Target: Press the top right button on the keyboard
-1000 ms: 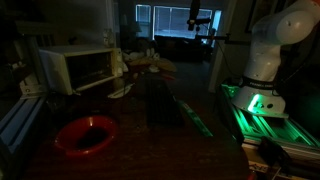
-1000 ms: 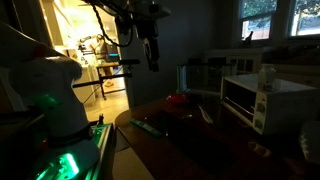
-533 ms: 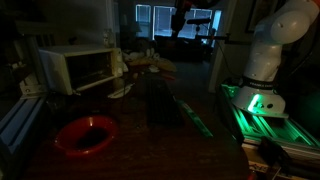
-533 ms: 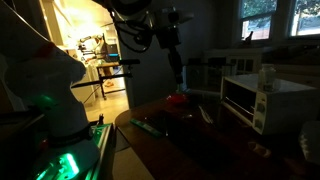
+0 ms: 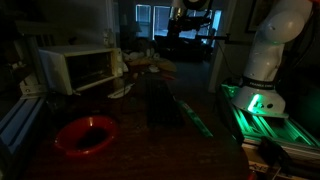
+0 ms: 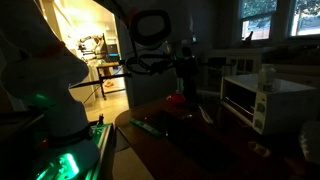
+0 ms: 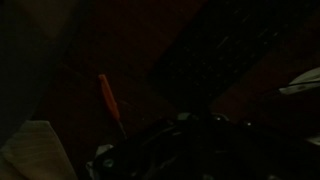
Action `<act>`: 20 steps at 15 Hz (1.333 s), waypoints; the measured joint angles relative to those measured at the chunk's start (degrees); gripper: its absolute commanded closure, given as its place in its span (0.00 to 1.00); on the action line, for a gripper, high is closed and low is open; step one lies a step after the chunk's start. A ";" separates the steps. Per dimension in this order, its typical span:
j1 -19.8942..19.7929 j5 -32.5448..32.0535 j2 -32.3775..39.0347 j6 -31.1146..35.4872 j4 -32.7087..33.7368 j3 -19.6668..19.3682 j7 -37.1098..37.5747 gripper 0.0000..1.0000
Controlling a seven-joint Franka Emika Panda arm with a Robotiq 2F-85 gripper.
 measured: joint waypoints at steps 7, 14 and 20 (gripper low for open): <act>-2.56 -7.65 10.60 1.57 3.81 0.46 13.85 0.99; -0.90 -6.56 12.70 1.57 5.06 -1.58 14.21 1.00; 1.84 -0.19 23.26 6.71 9.71 -4.77 13.94 1.00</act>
